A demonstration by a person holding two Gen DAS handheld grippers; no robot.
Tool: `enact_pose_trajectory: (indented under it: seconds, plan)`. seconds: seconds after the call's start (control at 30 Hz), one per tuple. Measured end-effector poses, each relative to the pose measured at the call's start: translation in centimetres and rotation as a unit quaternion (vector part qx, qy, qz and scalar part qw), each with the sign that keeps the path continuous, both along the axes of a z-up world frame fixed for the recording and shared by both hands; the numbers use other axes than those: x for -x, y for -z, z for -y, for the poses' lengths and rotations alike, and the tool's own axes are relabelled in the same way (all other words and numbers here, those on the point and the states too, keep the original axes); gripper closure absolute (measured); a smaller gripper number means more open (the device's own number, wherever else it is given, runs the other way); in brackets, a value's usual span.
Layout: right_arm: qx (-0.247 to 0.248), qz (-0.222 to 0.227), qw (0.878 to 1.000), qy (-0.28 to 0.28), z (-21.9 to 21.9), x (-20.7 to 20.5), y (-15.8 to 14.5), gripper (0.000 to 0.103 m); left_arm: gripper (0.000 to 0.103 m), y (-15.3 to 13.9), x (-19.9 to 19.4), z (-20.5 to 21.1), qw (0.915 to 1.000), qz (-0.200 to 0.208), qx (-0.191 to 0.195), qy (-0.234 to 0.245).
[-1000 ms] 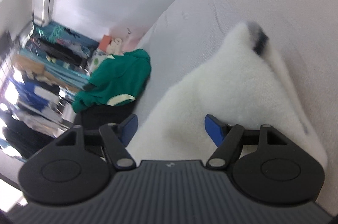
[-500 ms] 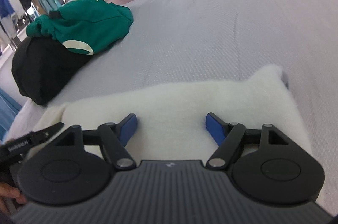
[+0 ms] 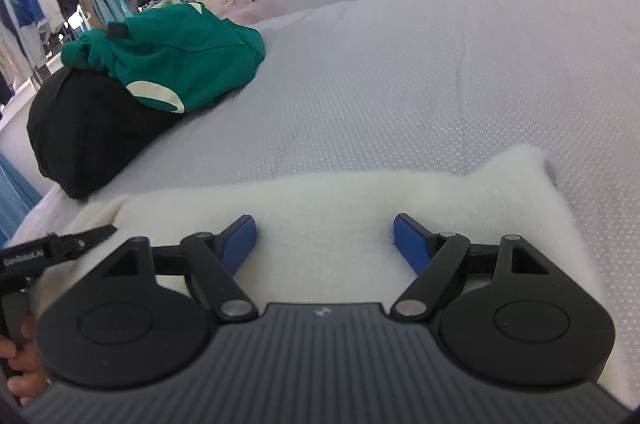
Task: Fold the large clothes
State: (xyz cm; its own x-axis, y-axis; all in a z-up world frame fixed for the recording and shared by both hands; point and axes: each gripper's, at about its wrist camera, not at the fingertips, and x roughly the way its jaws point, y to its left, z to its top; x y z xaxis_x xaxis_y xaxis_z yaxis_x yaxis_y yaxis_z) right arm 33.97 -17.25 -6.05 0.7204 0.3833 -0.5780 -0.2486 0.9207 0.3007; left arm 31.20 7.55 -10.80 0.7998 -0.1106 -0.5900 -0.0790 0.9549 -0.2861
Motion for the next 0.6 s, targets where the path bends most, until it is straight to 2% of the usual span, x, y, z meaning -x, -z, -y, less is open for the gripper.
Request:
enact_pose_trajectory:
  seconds: [0.07, 0.13, 0.23, 0.37, 0.43, 0.5, 0.6]
  plan:
    - [0.006, 0.01, 1.0, 0.004, -0.2, 0.8, -0.5, 0.025, 0.026, -0.8, 1.0, 0.3, 1.0, 0.006, -0.001, -0.001]
    - [0.009, 0.02, 1.0, 0.009, -0.1, 2.0, -1.2, 0.025, 0.026, -1.8, 2.4, 0.3, 0.9997, 0.015, 0.017, -0.004]
    - [-0.006, 0.032, 0.999, 0.013, 0.1, 3.9, -2.2, 0.025, 0.026, -2.8, 4.9, 0.6, 0.9988, 0.029, 0.039, -0.009]
    - [-0.02, 0.041, 0.999, 0.013, 0.2, 7.2, -3.6, 0.025, 0.026, -3.5, 8.5, 1.9, 0.9985, 0.035, 0.042, -0.008]
    - [-0.03, 0.04, 0.999, 0.013, 0.2, 8.7, -4.2, 0.025, 0.025, -3.5, 9.8, 2.3, 0.998, 0.029, 0.056, -0.007]
    - [-0.043, 0.036, 0.998, 0.01, 0.1, 9.9, -4.6, 0.024, 0.019, -3.5, 10.9, 2.4, 0.9966, 0.023, 0.078, -0.013]
    - [-0.07, 0.012, 0.997, 0.006, 0.4, 11.3, -4.3, 0.024, 0.014, -3.0, 12.1, 2.3, 0.9936, 0.018, 0.11, -0.019]
